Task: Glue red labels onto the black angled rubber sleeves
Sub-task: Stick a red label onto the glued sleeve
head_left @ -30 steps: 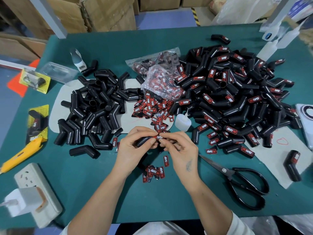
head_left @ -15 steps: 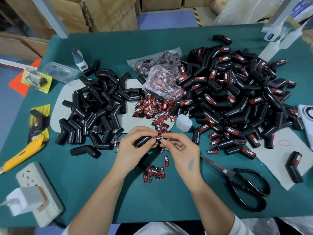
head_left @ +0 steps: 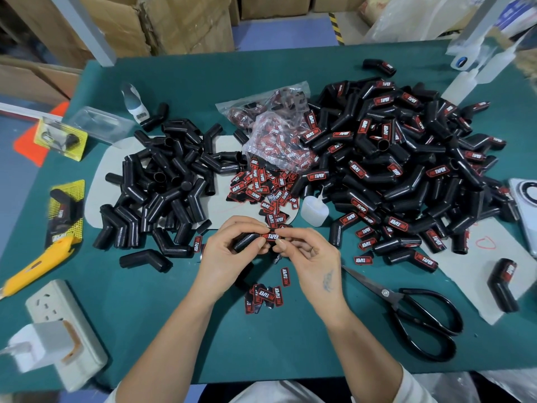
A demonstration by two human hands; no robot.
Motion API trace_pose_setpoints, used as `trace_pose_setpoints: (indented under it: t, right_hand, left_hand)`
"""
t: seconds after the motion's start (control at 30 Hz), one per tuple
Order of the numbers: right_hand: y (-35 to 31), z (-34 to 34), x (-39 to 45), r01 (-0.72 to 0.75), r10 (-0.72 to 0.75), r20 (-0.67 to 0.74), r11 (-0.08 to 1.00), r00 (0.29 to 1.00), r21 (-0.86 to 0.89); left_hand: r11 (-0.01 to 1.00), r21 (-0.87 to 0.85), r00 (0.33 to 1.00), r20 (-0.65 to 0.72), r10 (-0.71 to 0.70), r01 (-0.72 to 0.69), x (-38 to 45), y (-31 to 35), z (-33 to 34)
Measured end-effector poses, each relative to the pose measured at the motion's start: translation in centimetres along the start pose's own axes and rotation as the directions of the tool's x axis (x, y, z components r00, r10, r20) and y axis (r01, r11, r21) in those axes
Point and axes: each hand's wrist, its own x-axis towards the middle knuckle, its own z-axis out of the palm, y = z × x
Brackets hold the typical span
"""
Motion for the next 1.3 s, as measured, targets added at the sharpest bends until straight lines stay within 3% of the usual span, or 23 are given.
trace_pose_setpoints:
  t: [0.37,0.67,0.83,1.03,1.3]
  right_hand:
    - [-0.8,0.0,-0.2,-0.024,0.024,0.004,0.999,1.000,0.033]
    - [-1.2,0.1,-0.1,-0.105,0.108,-0.013,0.986,0.994,0.128]
    - [-1.5,0.4,0.0,-0.156,0.147,0.087,0.983,0.985,0.100]
    - [-1.6,0.1,0.2,-0.197,0.188,0.067,0.965,0.980,0.175]
    - [-1.7,0.0,0.1,-0.181,0.170,0.069,0.961,0.983,0.210]
  left_hand:
    - [1.000,0.025,1.000,-0.002,0.018,-0.018,-0.1,0.5,0.0]
    - [0.993,-0.110,0.999,0.014,-0.045,0.046,-0.1,0.2,-0.1]
    - [0.999,-0.036,1.000,0.015,0.011,-0.011,-0.3,-0.1,0.0]
    - [0.982,0.084,0.983,0.080,0.165,-0.172,-0.3,-0.4,0.1]
    - [0.963,0.167,0.977,0.040,0.208,-0.212,-0.2,-0.4,0.3]
